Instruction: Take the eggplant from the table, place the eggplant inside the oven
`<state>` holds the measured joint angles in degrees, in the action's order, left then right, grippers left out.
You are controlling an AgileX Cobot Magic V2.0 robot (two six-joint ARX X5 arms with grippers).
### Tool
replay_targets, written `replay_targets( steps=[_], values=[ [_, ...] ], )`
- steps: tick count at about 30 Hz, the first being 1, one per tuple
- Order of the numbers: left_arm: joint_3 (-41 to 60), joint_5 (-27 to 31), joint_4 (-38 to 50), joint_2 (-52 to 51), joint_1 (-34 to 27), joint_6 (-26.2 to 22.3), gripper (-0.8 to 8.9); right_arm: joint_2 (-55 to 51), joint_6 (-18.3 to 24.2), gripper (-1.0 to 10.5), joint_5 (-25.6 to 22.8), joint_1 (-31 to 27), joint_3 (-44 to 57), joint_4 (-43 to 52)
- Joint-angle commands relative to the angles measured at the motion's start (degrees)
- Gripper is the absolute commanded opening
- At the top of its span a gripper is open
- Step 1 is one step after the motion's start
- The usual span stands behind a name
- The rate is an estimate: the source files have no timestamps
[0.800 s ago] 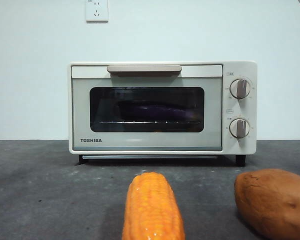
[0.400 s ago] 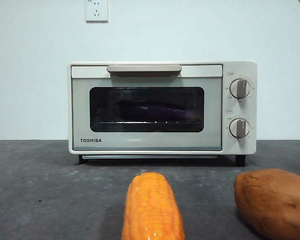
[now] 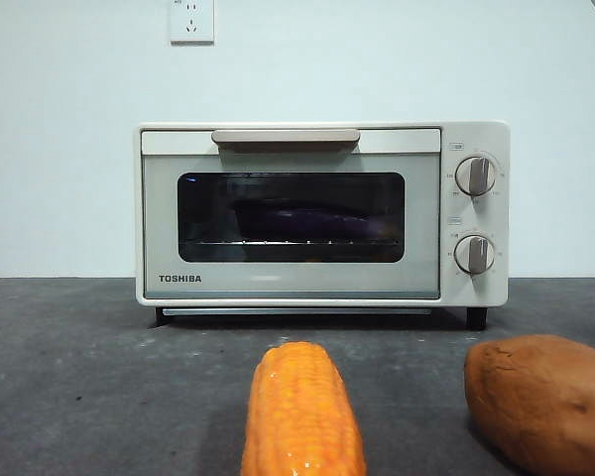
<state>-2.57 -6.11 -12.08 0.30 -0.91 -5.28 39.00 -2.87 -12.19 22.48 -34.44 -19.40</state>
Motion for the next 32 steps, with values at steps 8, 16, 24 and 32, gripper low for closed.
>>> replay_targets(
  steps=[8, 16, 24, 32],
  values=[
    [1.51, -0.04, 1.40, -0.13, -0.04, -0.68, 0.06, 0.20, -0.63, 0.0, -0.28, 0.24, -0.39, 0.57],
    [1.51, -0.04, 1.40, -0.11, -0.04, -0.68, 0.06, 0.20, -0.63, 0.0, -0.26, 0.24, -0.39, 0.57],
    [1.51, -0.04, 1.40, -0.11, -0.04, -0.68, 0.06, -3.76, -0.57, 0.0, -1.44, 0.24, -0.39, 0.44],
    [1.51, -0.04, 1.40, -0.11, -0.04, -0.68, 0.06, -21.57, 4.57, 0.0, -2.49, -6.05, -0.37, 0.48]
  ],
)
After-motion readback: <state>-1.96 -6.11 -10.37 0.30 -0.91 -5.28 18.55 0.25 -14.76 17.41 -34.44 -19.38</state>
